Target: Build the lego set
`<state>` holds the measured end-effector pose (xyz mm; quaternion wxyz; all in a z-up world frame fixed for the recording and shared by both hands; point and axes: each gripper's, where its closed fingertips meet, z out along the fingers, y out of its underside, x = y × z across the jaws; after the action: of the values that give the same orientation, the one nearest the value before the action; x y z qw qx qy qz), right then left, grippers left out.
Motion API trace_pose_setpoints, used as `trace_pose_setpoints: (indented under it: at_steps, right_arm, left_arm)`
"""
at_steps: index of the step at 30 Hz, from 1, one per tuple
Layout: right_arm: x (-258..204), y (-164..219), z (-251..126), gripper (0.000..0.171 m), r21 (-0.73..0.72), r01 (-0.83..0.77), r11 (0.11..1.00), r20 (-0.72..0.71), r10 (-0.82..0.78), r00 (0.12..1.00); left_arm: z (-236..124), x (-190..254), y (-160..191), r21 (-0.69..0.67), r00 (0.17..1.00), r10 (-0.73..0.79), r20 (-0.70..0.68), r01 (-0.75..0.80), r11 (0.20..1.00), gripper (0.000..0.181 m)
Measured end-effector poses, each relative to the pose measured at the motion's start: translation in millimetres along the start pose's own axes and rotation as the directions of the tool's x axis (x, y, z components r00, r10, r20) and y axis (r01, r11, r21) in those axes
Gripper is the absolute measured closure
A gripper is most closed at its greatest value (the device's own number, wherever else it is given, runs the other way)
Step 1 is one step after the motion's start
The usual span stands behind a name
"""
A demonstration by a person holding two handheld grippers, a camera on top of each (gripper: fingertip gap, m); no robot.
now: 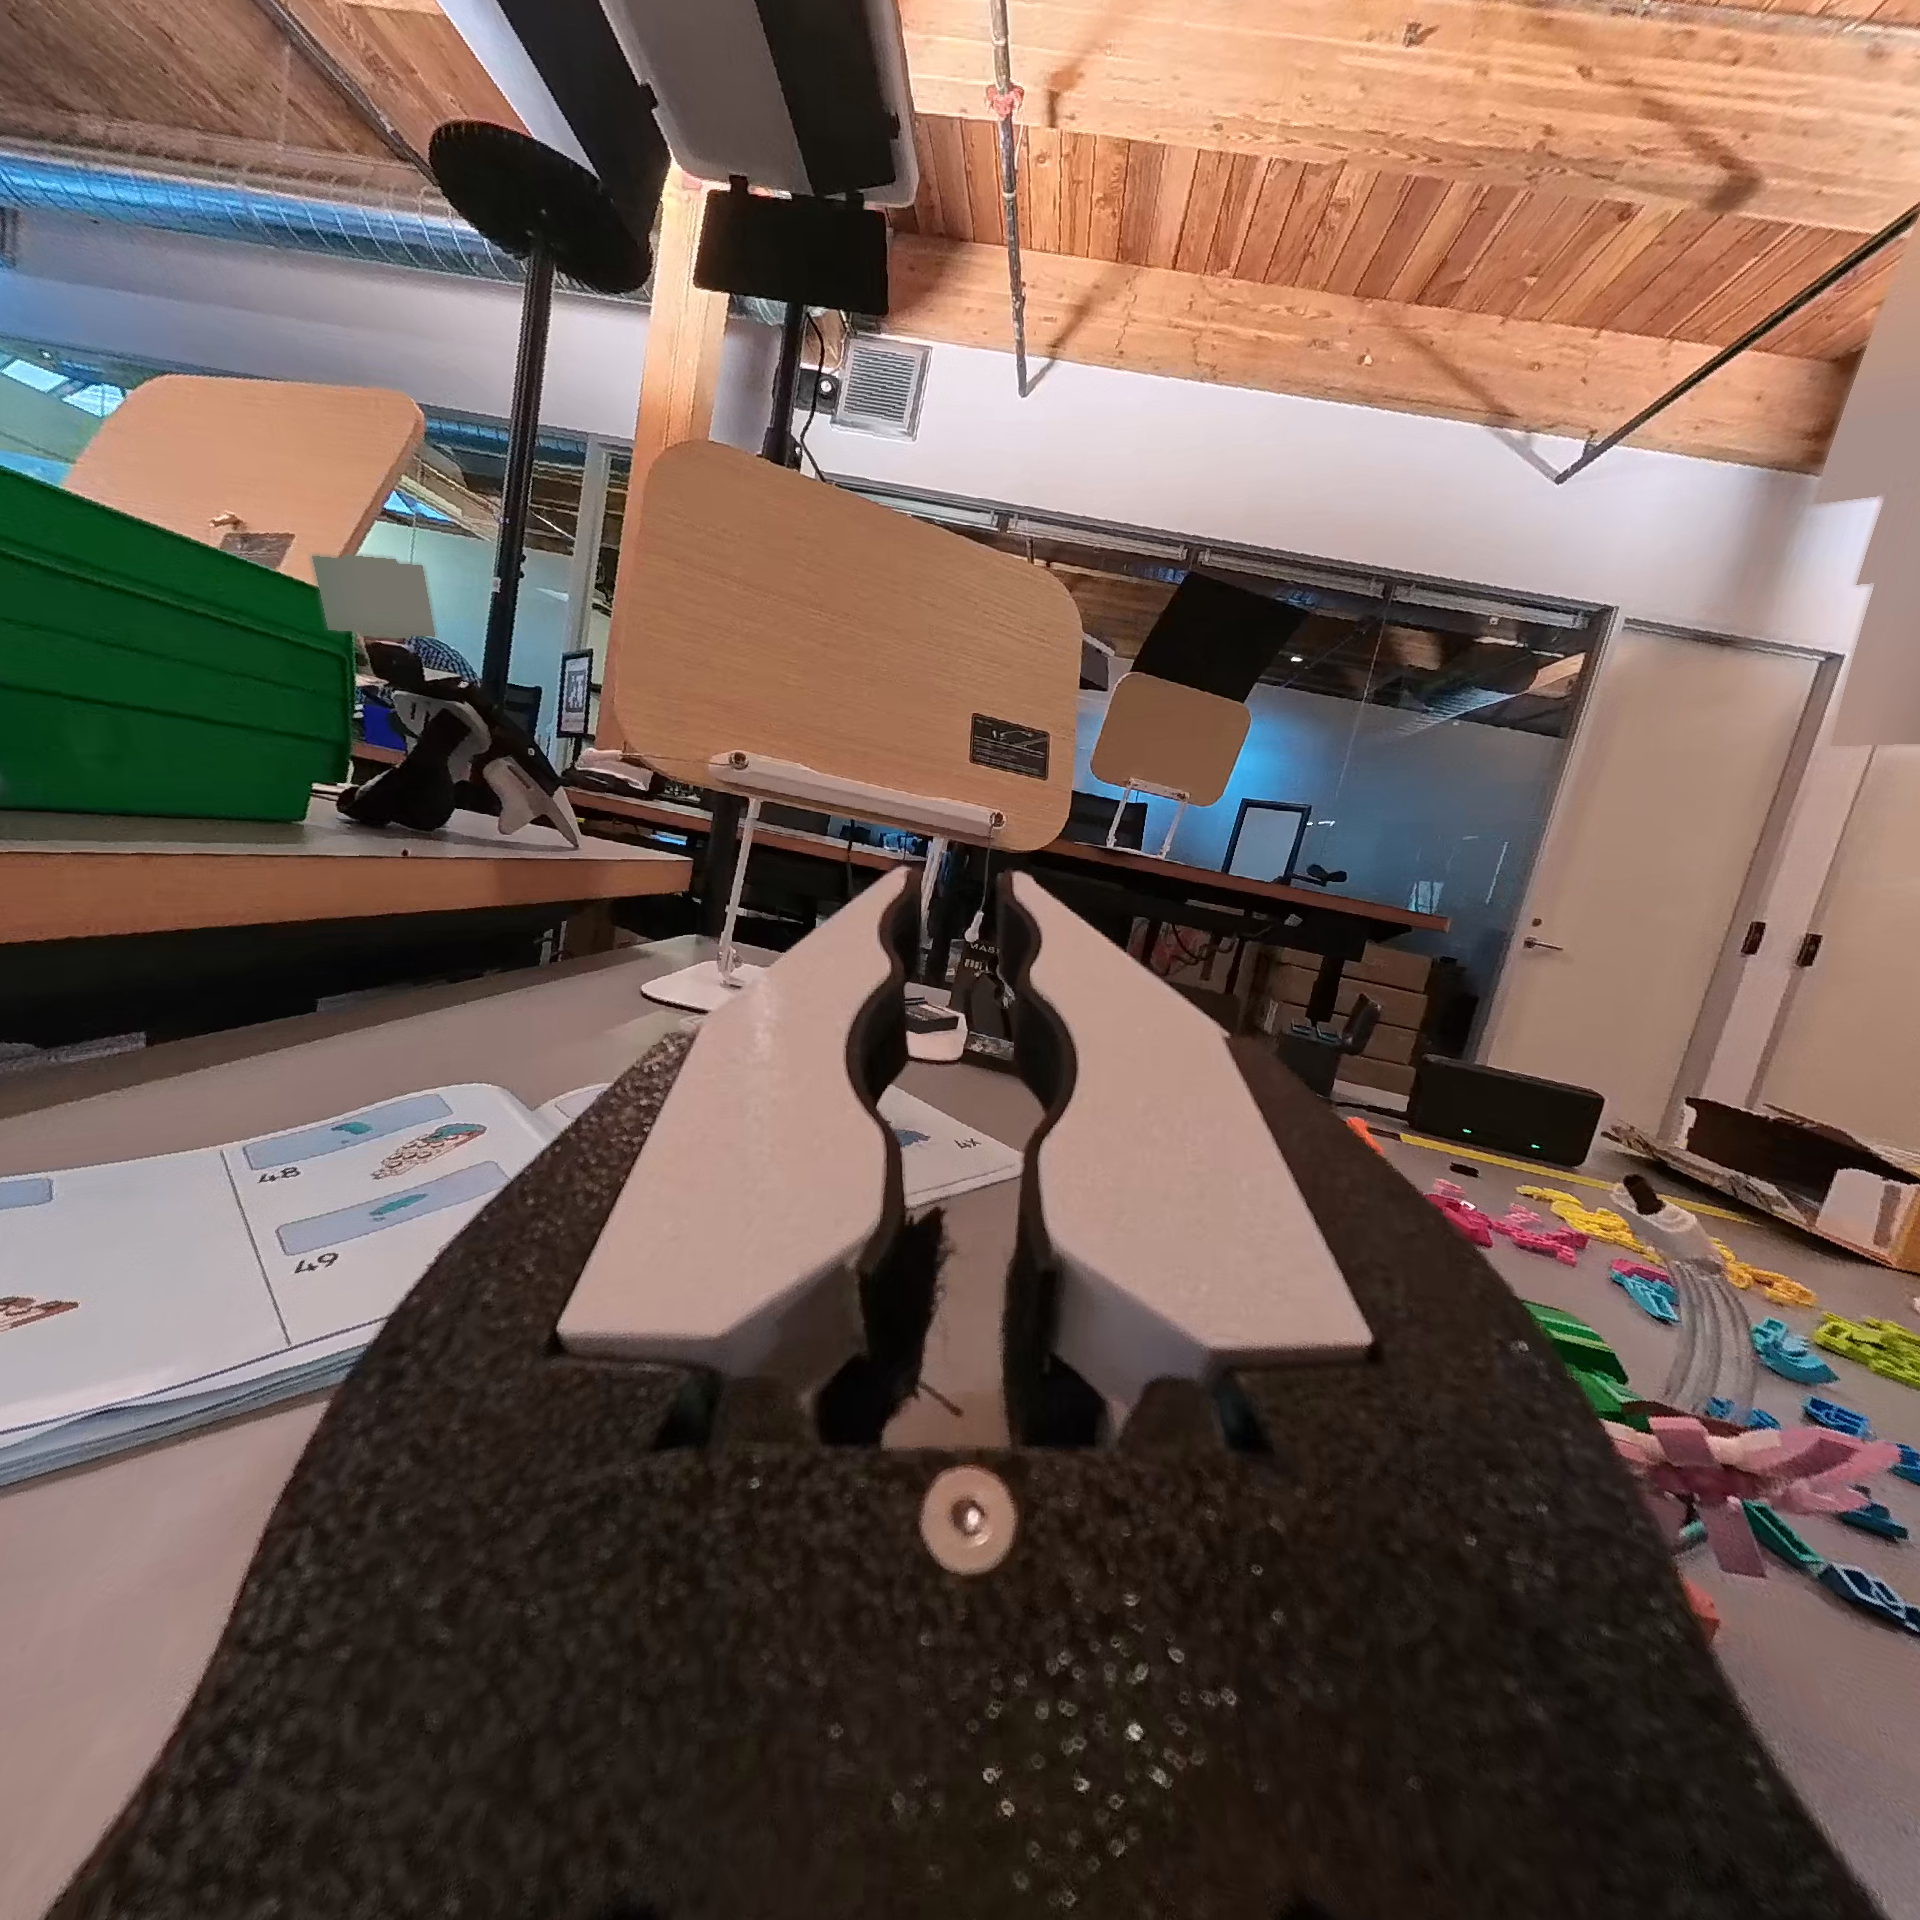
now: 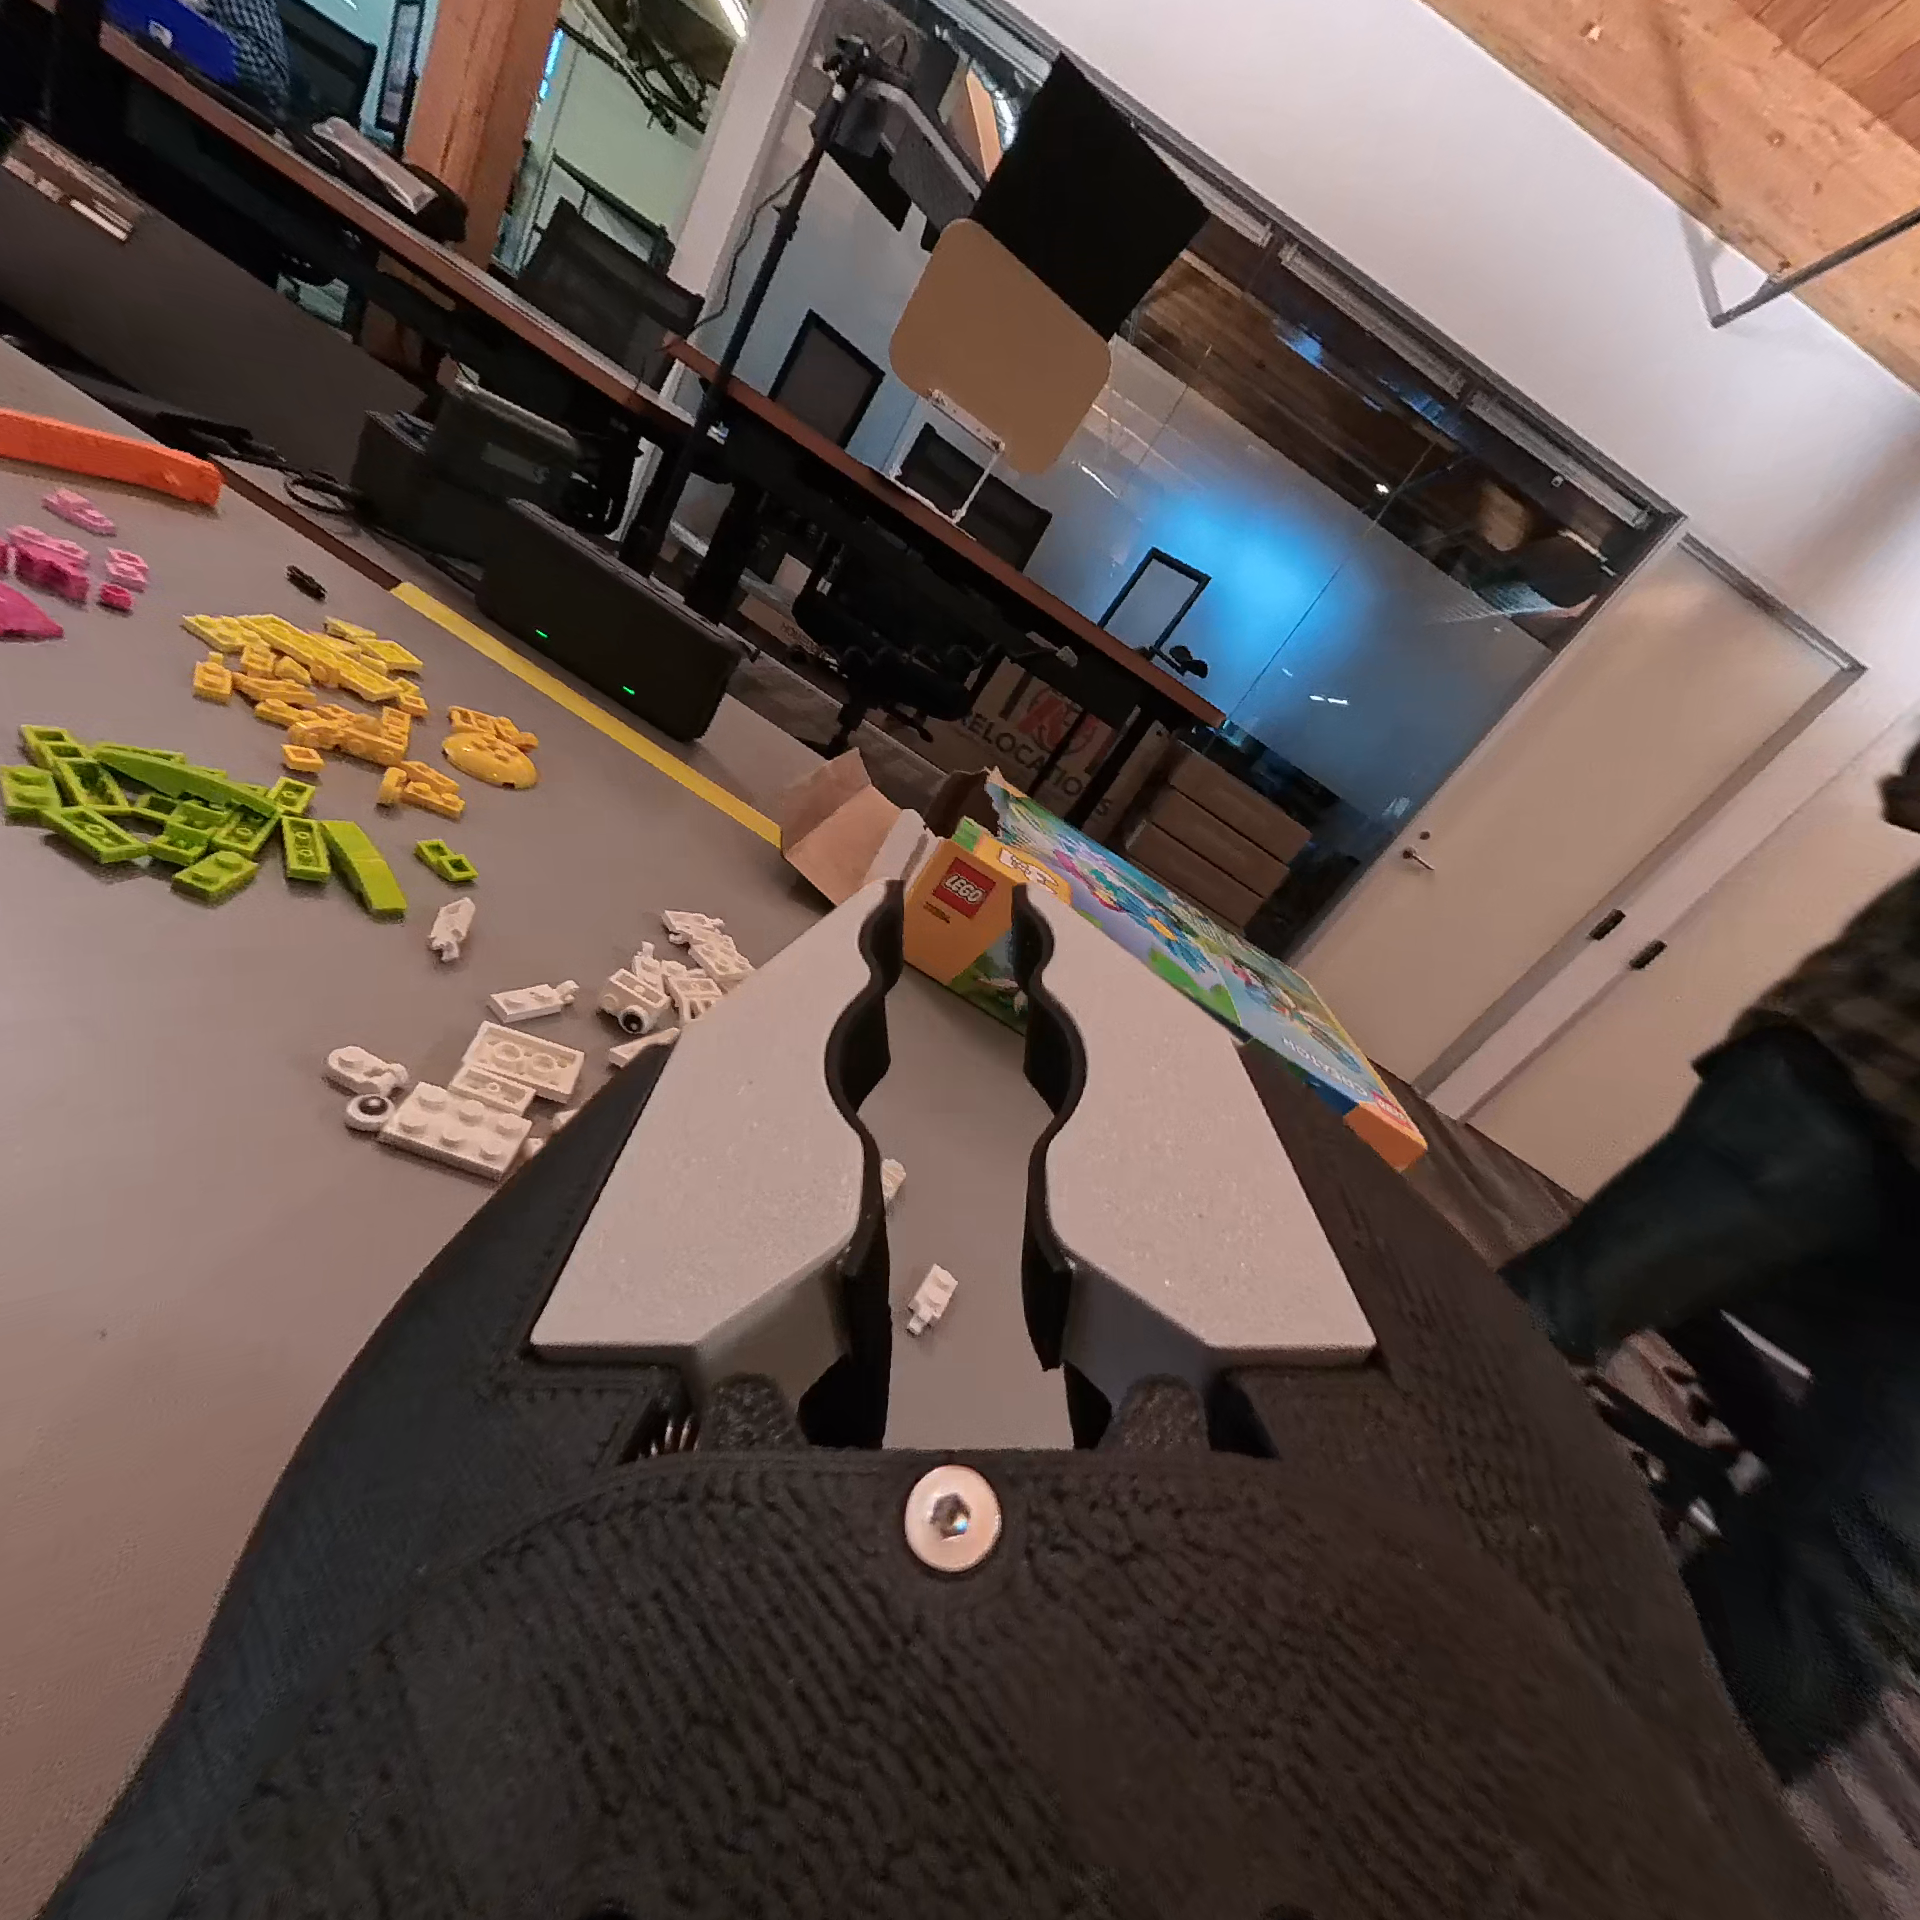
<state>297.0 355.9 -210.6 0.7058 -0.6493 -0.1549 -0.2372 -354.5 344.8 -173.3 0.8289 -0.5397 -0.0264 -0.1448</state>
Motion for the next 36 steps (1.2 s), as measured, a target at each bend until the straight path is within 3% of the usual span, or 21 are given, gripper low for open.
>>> trace_pose_setpoints:
  at_steps: [4,7,10,12,14,20,27,32,36]
  right_arm:
    - [-15.9,-7.1,-1.9,0.148,0.023,0.008,1.000,0.081,-0.010,0.997]
    - [-60.5,-28.6,-16.3,0.145,0.016,-0.059,0.998,0.354,0.050,0.934]
    - [-125.5,-65.2,-57.9,0.143,-0.058,-0.138,0.989,0.710,0.139,0.690]
    - [-159.6,-75.9,-90.7,0.136,-0.163,-0.147,0.976,0.835,0.216,0.505]
    - [-179.9,-71.9,-113.8,0.135,-0.218,-0.092,0.972,0.876,0.237,0.421]
    - [-199.8,-62.2,-151.9,0.133,-0.402,-0.049,0.914,0.868,0.398,0.296]
    - [-207.2,-44.2,-161.4,0.129,-0.458,0.038,0.888,0.846,0.422,0.327]
    - [-186.3,-20.0,-133.0,0.131,-0.507,0.077,0.859,0.736,0.385,0.556]
    - [-187.6,-28.7,-137.4,0.129,-0.611,-0.070,0.789,0.634,0.540,0.553]
  left_arm:
    - [-5.2,-3.7,-7.4,0.045,0.999,-0.033,0.013,0.032,0.998,0.170]
    - [-12.4,-8.7,-16.2,0.097,0.996,-0.085,0.021,0.083,0.992,0.170]
    - [-16.2,-12.3,-21.0,0.127,0.992,-0.126,0.017,0.123,0.984,0.169]
    - [-15.0,-11.6,-19.6,0.117,0.992,-0.127,0.012,0.125,0.985,0.169]
    - [-13.2,-9.0,-17.3,0.100,0.994,-0.109,0.008,0.108,0.989,0.169]
    - [-10.8,-5.0,-14.2,0.078,0.997,-0.080,0.002,0.080,0.994,0.169]
    - [-6.3,3.0,-8.2,0.036,1.000,-0.018,-0.011,0.019,0.999,0.169]
    - [-6.9,3.6,-9.0,0.038,1.000,-0.024,-0.017,0.025,0.999,0.169]
    - [-6.7,4.2,-8.5,0.035,1.000,-0.022,-0.018,0.022,0.999,0.169]
